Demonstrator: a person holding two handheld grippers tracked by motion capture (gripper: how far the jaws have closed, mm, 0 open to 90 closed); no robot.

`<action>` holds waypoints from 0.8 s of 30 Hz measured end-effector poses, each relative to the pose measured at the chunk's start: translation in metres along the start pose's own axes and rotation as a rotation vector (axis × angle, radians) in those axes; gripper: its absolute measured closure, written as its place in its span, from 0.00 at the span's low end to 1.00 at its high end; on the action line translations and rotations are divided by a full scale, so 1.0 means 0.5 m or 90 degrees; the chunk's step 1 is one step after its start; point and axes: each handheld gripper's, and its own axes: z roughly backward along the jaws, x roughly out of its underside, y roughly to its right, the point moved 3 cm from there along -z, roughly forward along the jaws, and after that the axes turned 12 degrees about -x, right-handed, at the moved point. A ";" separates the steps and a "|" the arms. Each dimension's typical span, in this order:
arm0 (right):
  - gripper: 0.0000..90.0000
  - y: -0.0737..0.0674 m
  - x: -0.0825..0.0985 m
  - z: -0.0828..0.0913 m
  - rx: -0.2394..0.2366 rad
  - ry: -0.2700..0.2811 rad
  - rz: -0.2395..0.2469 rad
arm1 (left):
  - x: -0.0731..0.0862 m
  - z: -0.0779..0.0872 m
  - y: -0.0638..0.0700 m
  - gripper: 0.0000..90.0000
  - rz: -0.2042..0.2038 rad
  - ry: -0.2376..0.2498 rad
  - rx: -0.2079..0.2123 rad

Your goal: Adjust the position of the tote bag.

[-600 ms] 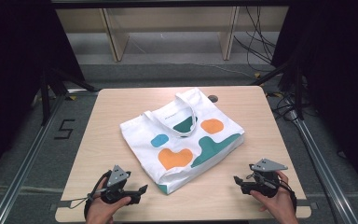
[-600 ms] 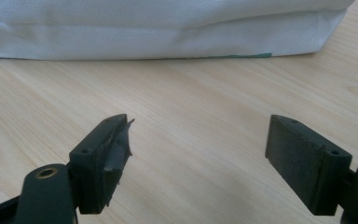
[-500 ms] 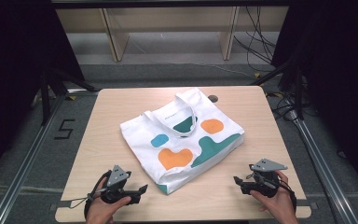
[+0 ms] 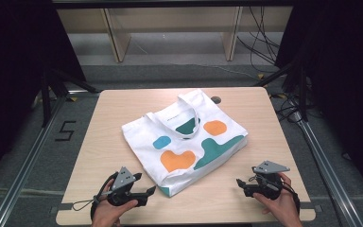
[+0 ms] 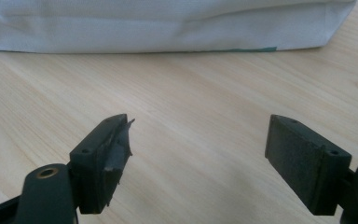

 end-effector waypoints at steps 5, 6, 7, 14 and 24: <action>0.26 -0.001 -0.002 0.000 0.005 0.002 -0.010 | -0.005 -0.006 0.016 0.29 0.002 0.004 0.013; 0.26 -0.004 -0.004 0.003 -0.007 -0.007 -0.018 | -0.005 -0.005 0.016 0.28 -0.009 -0.001 0.013; 0.26 -0.002 -0.005 0.000 0.002 0.000 -0.002 | -0.007 -0.006 0.019 0.28 -0.006 0.003 0.014; 0.26 -0.009 -0.006 0.000 0.004 -0.006 -0.008 | -0.024 -0.024 0.027 0.24 -0.038 0.013 0.029; 0.26 -0.010 -0.005 -0.004 -0.003 -0.008 0.000 | -0.046 -0.064 0.030 0.38 -0.068 0.008 0.042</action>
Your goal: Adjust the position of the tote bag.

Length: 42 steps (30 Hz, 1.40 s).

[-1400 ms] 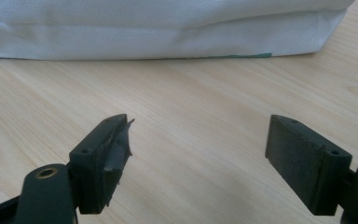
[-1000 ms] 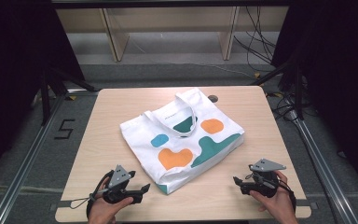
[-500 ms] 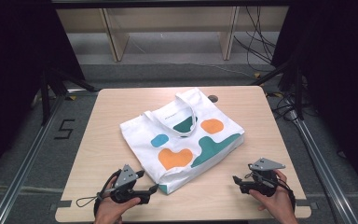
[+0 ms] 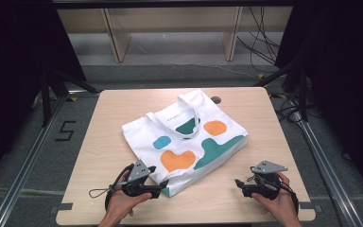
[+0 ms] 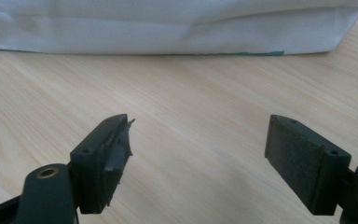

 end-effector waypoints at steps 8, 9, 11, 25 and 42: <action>0.26 -0.003 -0.003 -0.003 -0.003 0.001 0.001 | 0.000 -0.036 0.017 0.65 -0.054 -0.044 0.027; 0.26 -0.010 -0.002 -0.002 -0.006 -0.006 -0.024 | 0.000 -0.036 0.017 0.67 -0.054 -0.044 0.027; 0.26 -0.003 -0.001 -0.005 -0.005 -0.005 0.005 | 0.000 -0.048 0.018 0.72 -0.076 -0.062 0.021; 0.28 -0.006 -0.006 -0.003 -0.014 0.007 -0.010 | -0.013 -0.069 0.080 0.89 -0.073 -0.057 0.061; 0.30 0.016 -0.021 0.014 -0.017 0.085 -0.047 | -0.078 -0.167 0.221 0.88 -0.076 -0.054 0.098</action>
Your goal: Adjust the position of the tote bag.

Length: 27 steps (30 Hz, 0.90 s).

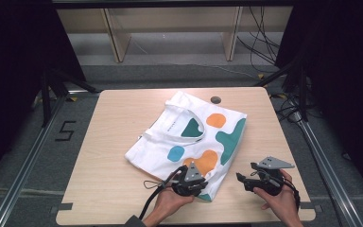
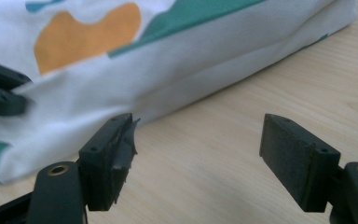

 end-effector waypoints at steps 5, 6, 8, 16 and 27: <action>0.30 0.003 -0.003 0.004 0.005 0.020 -0.002 | -0.017 -0.012 0.017 0.78 0.019 0.024 0.028; 0.30 -0.002 -0.002 0.004 0.007 0.022 -0.019 | -0.016 -0.002 0.009 0.72 0.014 0.019 0.033; 0.30 0.000 -0.005 0.002 0.003 0.019 -0.005 | -0.017 0.026 -0.004 0.61 0.025 0.034 0.044; 0.30 -0.003 -0.001 -0.001 0.005 0.010 0.007 | 0.002 0.142 -0.184 0.43 0.045 0.040 -0.104; 0.30 -0.009 -0.001 -0.007 -0.002 0.000 0.025 | 0.124 0.204 -0.386 0.46 0.227 -0.027 -0.200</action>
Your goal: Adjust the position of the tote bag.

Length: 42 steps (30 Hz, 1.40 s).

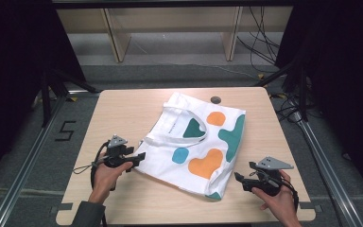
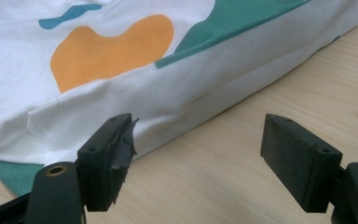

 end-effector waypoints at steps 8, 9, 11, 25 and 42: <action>0.29 -0.004 0.002 -0.001 -0.008 -0.009 -0.010 | 0.027 -0.028 -0.025 0.54 0.029 -0.021 0.016; 0.29 -0.003 0.000 0.001 -0.003 -0.004 -0.001 | 0.036 -0.034 -0.025 0.59 0.049 -0.017 0.035; 0.29 -0.004 -0.001 0.001 -0.006 -0.003 0.001 | 0.038 -0.031 -0.028 0.62 0.038 -0.020 0.037; 0.29 -0.014 -0.005 -0.001 -0.050 0.026 -0.038 | 0.086 0.025 0.028 0.91 0.025 0.004 0.080; 0.60 0.001 -0.033 -0.062 -0.020 -0.048 -0.053 | 0.127 0.062 0.115 0.89 -0.005 0.004 0.127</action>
